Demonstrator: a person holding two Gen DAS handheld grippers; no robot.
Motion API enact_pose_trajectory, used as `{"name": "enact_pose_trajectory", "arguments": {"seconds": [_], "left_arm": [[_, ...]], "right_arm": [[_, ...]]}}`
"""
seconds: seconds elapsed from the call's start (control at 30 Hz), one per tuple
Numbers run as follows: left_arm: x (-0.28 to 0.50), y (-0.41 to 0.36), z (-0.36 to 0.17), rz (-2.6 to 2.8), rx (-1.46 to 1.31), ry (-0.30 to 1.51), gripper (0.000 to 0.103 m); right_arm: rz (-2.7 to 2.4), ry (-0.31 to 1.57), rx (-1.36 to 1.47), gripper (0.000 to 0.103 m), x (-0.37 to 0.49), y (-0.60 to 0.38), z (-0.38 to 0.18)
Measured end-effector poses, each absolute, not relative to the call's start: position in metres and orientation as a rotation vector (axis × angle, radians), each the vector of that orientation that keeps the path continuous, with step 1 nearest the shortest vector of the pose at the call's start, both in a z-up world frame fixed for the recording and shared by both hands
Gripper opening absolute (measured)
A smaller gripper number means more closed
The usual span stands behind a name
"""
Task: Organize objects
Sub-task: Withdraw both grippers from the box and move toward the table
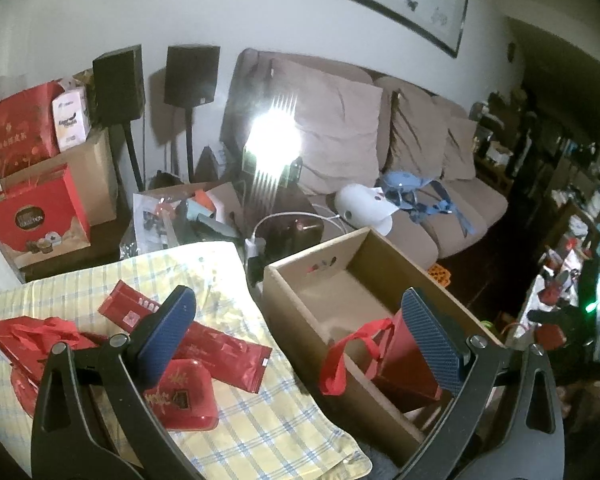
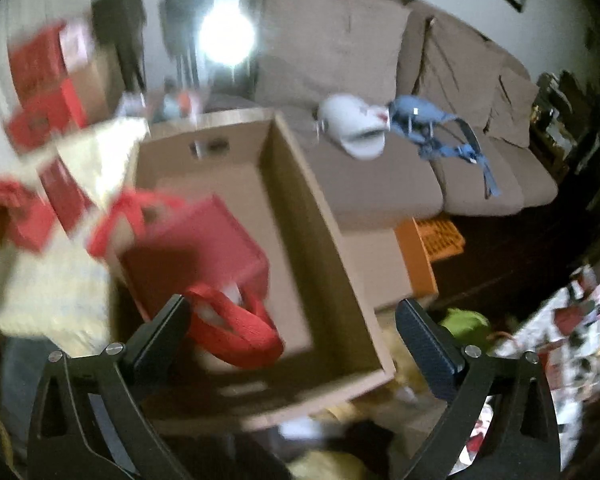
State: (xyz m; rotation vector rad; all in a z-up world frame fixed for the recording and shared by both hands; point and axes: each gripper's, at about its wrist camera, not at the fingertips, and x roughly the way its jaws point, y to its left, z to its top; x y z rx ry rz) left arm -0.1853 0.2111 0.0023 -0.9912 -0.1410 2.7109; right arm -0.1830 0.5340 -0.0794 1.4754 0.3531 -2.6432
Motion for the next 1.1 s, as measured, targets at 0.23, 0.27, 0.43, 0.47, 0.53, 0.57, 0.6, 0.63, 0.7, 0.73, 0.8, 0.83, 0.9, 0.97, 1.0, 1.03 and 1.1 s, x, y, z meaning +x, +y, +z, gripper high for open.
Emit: {"name": "enact_pose_trajectory", "arguments": {"seconds": [0.23,0.27,0.43,0.47,0.53,0.57,0.6,0.63,0.7,0.73,0.8,0.83,0.9,0.97,1.0,1.03,1.1], "left_arm": [[-0.186,0.215,-0.005,2.702,-1.01,-0.135,0.103],[-0.185,0.215,-0.006,2.701,-1.009,-0.135,0.103],[-0.184,0.214,-0.009,2.704,-1.019,-0.119,0.103],[-0.182,0.213,-0.009,2.707,-1.018,-0.12,0.103],[-0.18,0.209,-0.009,2.712,-1.019,-0.129,0.103],[-0.179,0.207,-0.009,2.715,-1.019,-0.133,0.103],[-0.178,0.204,-0.008,2.722,-1.017,-0.137,0.103],[-0.177,0.201,-0.008,2.729,-1.016,-0.139,0.103],[-0.174,0.193,-0.005,2.748,-1.01,-0.147,0.103],[-0.173,0.187,-0.004,2.756,-1.007,-0.153,0.103],[-0.168,0.176,-0.001,2.778,-1.002,-0.169,0.103],[-0.167,0.171,-0.001,2.788,-1.0,-0.176,0.103],[-0.161,0.156,0.0,2.819,-0.999,-0.198,0.103],[-0.158,0.141,0.0,2.842,-1.01,-0.226,0.103],[-0.155,0.131,0.0,2.857,-1.017,-0.249,0.103],[-0.152,0.12,0.0,2.872,-1.017,-0.28,0.103],[-0.146,0.102,-0.001,2.892,-1.012,-0.319,0.103]], "right_arm": [[-2.416,0.679,1.644,0.103,-0.176,0.508,-0.128],[-2.374,0.675,1.651,0.103,-0.172,0.506,-0.131],[-2.305,0.624,1.568,0.103,-0.158,0.496,-0.123],[-2.305,0.602,1.545,0.103,-0.157,0.494,-0.118],[-2.309,0.56,1.479,0.103,-0.152,0.491,-0.105],[-2.321,0.536,1.445,0.103,-0.151,0.491,-0.097],[-2.339,0.504,1.409,0.103,-0.15,0.491,-0.088],[-2.357,0.458,1.373,0.103,-0.149,0.492,-0.078],[-2.395,0.362,1.31,0.103,-0.15,0.497,-0.061],[-2.421,0.311,1.276,0.103,-0.152,0.5,-0.053],[-2.472,0.22,1.222,0.103,-0.153,0.506,-0.038],[-2.498,0.167,1.196,0.103,-0.155,0.511,-0.033],[-2.548,0.076,1.154,0.103,-0.156,0.521,-0.025],[-2.597,0.015,1.121,0.103,-0.158,0.529,-0.017],[-2.623,-0.01,1.103,0.103,-0.159,0.532,-0.014],[-2.651,-0.033,1.08,0.103,-0.159,0.535,-0.011],[-2.698,-0.068,1.032,0.103,-0.158,0.539,-0.006]]}}
